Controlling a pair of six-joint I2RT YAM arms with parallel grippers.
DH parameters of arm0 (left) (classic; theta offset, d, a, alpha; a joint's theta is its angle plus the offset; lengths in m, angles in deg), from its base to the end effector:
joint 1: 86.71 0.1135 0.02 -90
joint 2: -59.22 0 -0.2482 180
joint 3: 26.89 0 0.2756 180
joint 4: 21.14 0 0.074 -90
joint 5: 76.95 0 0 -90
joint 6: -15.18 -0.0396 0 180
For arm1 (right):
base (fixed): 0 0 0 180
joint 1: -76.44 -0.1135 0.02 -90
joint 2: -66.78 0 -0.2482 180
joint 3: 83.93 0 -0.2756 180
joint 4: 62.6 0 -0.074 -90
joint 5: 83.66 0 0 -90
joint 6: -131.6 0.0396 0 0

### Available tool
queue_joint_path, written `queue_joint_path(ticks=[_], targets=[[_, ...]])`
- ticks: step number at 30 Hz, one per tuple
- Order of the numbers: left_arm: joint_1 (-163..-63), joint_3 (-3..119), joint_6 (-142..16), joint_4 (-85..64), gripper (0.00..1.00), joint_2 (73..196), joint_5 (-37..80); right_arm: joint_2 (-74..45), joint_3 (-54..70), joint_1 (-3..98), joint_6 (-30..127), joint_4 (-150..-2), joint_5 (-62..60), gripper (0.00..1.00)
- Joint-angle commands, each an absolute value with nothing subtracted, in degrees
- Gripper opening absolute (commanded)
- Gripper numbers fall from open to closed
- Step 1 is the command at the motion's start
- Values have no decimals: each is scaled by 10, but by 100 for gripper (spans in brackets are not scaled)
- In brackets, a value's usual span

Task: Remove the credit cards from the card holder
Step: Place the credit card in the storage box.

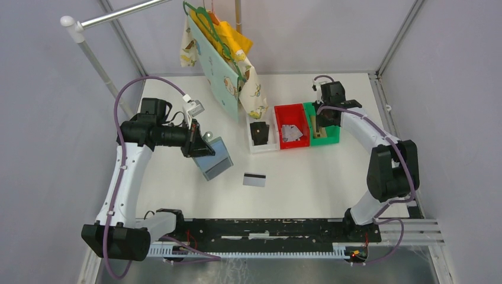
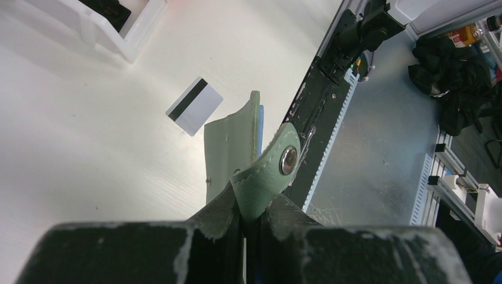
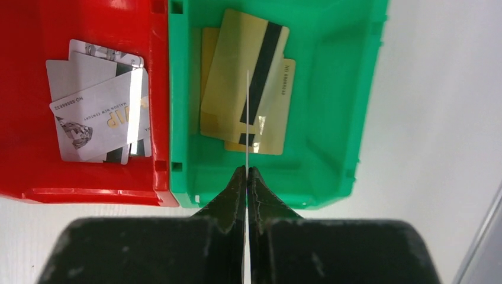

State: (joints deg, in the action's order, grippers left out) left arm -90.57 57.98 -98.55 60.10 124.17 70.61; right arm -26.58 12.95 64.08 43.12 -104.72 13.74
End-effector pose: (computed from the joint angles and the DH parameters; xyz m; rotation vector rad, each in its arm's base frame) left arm 0.2170 -0.0481 0.3487 0.8473 2.1196 -1.1234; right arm 0.3673 0.0753 0.2226 -0.1794 2.4683 -0.0569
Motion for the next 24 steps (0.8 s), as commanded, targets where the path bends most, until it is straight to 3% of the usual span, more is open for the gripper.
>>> queue_joint_path(ticks=[1,15,17,24], targets=[[-904,578,-1014,599,12,1227,746,-307,74,641,421,-1052,80,0],[-904,577,-1013,599,12,1228,758,-381,45,648,402,-1049,33,0],[-904,578,-1010,599,12,1224,762,-384,37,648,406,-1049,50,9],[-904,579,-1004,597,12,1214,770,-306,39,648,415,-1010,91,57]])
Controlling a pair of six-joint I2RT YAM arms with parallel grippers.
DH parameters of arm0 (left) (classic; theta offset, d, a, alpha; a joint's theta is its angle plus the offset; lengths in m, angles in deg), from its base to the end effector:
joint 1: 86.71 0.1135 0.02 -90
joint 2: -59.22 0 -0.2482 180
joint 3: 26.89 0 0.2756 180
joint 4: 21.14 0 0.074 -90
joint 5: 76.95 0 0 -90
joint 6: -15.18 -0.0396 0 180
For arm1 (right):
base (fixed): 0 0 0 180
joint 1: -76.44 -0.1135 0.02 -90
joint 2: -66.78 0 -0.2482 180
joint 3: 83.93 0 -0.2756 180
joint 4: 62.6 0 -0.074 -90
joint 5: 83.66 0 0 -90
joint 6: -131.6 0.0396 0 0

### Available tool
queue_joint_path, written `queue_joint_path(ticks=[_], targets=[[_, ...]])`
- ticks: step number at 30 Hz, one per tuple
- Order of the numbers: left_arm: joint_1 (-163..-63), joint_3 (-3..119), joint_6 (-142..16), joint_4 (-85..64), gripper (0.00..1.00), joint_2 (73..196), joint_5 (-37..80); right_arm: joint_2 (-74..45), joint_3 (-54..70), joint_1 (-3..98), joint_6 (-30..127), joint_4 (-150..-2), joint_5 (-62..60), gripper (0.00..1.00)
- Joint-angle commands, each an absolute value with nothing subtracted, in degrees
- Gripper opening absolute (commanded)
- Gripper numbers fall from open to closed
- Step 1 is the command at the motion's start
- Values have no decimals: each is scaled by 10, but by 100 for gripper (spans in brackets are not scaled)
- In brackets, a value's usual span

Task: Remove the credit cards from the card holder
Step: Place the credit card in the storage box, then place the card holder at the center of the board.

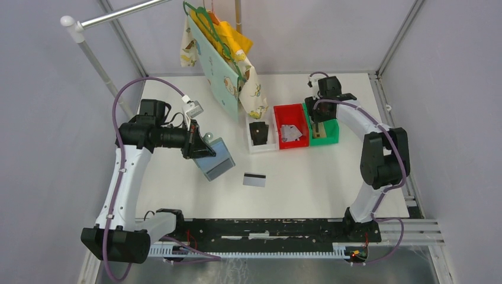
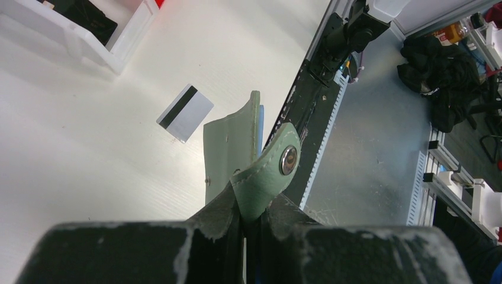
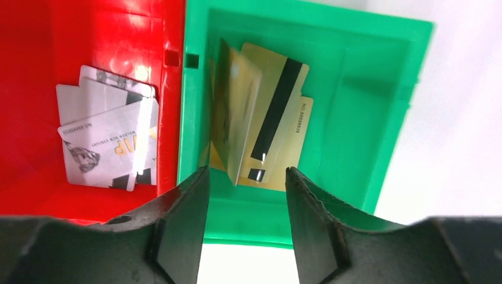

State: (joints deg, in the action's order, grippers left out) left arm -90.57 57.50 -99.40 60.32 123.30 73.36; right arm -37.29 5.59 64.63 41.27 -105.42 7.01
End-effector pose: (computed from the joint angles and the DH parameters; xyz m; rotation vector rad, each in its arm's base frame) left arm 0.2123 -0.0488 0.3504 0.8683 2.0738 -1.1679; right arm 0.4025 0.0837 0.1949 -0.2658 2.5426 0.0623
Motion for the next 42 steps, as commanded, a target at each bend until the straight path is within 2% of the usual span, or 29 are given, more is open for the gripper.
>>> queue_joint_path(ticks=[1,3,7,14,20,25,30,40,42], targets=[[-904,578,-1005,597,12,1212,772,-288,41,648,415,-1001,82,64],[-904,576,-1006,597,12,1210,775,-253,45,647,432,-988,53,75],[-905,572,-1013,597,12,1208,777,-199,59,641,442,-976,3,85],[-904,569,-1054,603,12,1205,769,-95,165,615,503,-886,-154,90],[-905,590,-1135,666,12,1206,797,-40,255,458,533,-771,-289,98],[-905,608,-1188,706,12,1199,807,-14,340,350,602,-603,-368,98],[-905,621,-1193,711,12,1190,827,-47,339,262,589,-585,-389,98],[-906,642,-1197,737,11,1178,847,-85,352,200,613,-515,-394,98],[-906,643,-1200,737,11,1175,847,-87,358,193,619,-502,-399,95]])
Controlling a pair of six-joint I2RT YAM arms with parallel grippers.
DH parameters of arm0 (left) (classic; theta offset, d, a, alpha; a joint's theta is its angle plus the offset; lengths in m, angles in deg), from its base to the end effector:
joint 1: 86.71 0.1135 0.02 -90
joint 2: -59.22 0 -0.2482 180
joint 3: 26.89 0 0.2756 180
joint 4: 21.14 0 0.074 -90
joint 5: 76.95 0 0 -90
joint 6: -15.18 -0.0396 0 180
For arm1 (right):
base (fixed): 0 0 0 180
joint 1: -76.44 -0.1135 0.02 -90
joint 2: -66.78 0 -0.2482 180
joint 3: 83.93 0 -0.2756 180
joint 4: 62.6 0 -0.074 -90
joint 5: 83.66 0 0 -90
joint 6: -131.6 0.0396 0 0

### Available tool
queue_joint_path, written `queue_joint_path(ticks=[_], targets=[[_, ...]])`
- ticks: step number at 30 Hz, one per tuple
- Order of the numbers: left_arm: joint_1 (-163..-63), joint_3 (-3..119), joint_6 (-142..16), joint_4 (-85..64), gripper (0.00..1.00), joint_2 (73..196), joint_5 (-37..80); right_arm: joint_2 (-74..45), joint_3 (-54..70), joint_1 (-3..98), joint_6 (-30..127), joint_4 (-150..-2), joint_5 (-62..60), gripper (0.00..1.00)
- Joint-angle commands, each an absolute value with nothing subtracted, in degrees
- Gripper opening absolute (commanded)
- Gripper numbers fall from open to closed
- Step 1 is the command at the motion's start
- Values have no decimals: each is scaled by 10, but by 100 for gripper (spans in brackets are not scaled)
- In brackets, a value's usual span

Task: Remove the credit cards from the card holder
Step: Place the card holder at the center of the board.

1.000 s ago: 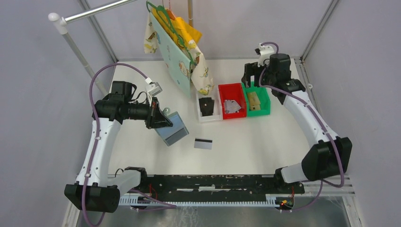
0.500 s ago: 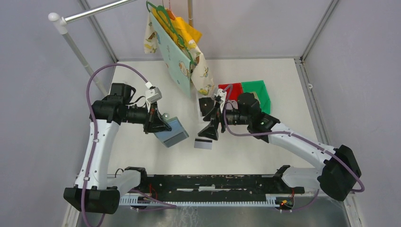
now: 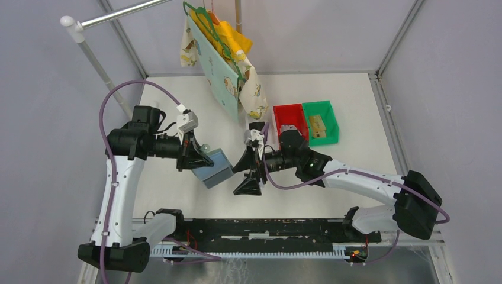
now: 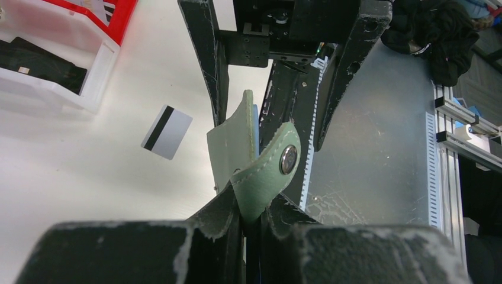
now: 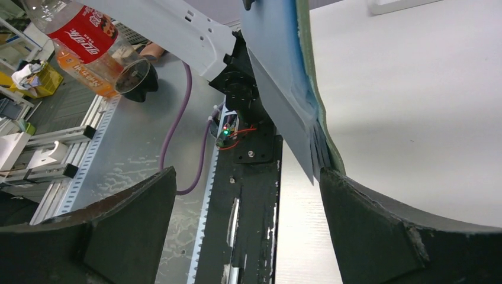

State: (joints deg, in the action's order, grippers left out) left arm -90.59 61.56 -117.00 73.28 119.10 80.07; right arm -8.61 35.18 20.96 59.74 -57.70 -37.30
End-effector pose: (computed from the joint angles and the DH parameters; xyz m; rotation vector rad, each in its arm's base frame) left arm 0.1712 -0.0482 0.3784 1.1059 1.8338 -1.1774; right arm 0.1619 0.2836 0.2675 -1.2001 1.5718 1.5489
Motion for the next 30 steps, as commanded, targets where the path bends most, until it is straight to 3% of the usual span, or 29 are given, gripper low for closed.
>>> queue_joint_path(ticks=[1,7,15,22,30], targets=[[-906,644,-1201,737,11,1174,847,-88,361,189,624,-496,-400,92],[-906,637,-1219,739,11,1170,837,-80,389,176,671,-432,-410,80],[-906,632,-1208,710,10,1149,824,-74,416,169,720,-369,-407,75],[-906,647,-1170,706,9,1150,858,-67,362,172,574,-579,-215,96],[-906,647,-1168,710,8,1143,853,-12,330,201,510,-664,-114,98]])
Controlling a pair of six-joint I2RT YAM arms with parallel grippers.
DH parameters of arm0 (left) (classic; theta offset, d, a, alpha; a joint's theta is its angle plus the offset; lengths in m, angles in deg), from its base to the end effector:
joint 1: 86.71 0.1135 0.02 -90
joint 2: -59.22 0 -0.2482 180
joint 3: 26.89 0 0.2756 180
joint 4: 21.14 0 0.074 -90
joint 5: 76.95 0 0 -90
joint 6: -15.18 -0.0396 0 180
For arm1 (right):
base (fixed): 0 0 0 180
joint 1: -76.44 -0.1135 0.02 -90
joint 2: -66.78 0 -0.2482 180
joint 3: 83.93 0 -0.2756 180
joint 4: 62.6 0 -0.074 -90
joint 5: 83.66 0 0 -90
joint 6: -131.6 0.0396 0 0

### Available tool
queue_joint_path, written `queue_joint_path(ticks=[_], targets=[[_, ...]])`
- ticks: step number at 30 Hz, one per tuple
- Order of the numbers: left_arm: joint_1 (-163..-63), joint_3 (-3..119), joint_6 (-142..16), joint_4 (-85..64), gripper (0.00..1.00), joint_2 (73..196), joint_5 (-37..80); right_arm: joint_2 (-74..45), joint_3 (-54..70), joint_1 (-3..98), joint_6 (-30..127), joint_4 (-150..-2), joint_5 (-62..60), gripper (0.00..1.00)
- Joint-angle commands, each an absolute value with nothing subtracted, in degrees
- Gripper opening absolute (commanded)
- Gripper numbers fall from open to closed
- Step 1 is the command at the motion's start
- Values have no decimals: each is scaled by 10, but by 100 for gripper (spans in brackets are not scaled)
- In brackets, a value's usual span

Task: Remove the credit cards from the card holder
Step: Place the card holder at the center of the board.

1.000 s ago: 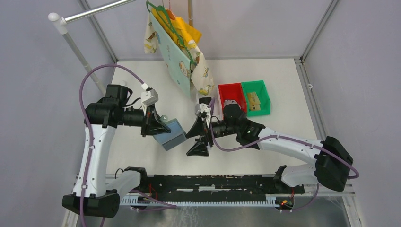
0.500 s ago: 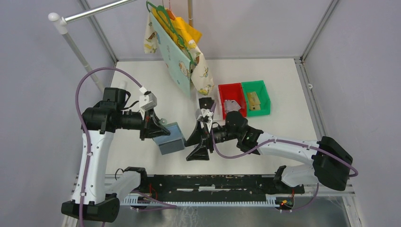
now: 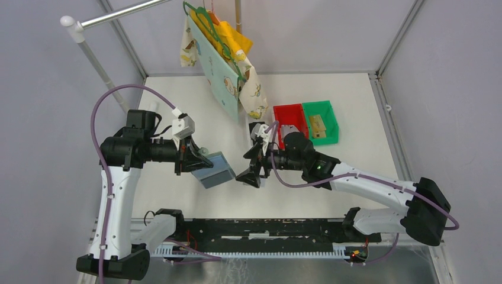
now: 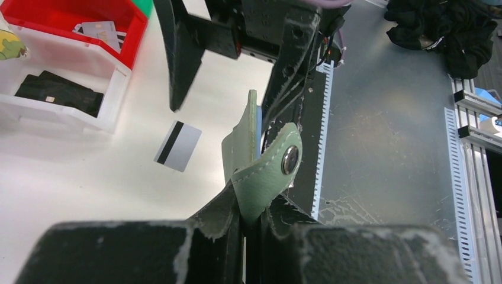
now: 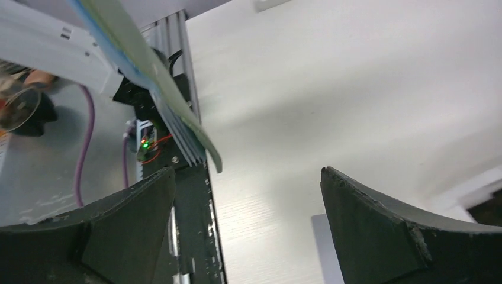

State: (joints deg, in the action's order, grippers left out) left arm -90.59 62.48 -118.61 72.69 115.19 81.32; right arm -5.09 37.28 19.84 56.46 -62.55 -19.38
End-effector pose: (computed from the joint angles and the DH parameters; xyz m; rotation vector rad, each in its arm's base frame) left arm 0.1521 -0.0472 0.3938 1.1583 1.7186 -1.1163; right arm 0.1607 0.2750 0.2623 -1.0195 1.6863 1.2595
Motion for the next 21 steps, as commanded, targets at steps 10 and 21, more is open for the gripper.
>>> queue_joint_path(ticks=[10,21], targets=[[-907,646,-1168,711,9,1146,860,-75,389,178,687,-382,-351,98],[-906,625,-1177,682,8,1133,827,-136,367,165,778,-339,-354,39]])
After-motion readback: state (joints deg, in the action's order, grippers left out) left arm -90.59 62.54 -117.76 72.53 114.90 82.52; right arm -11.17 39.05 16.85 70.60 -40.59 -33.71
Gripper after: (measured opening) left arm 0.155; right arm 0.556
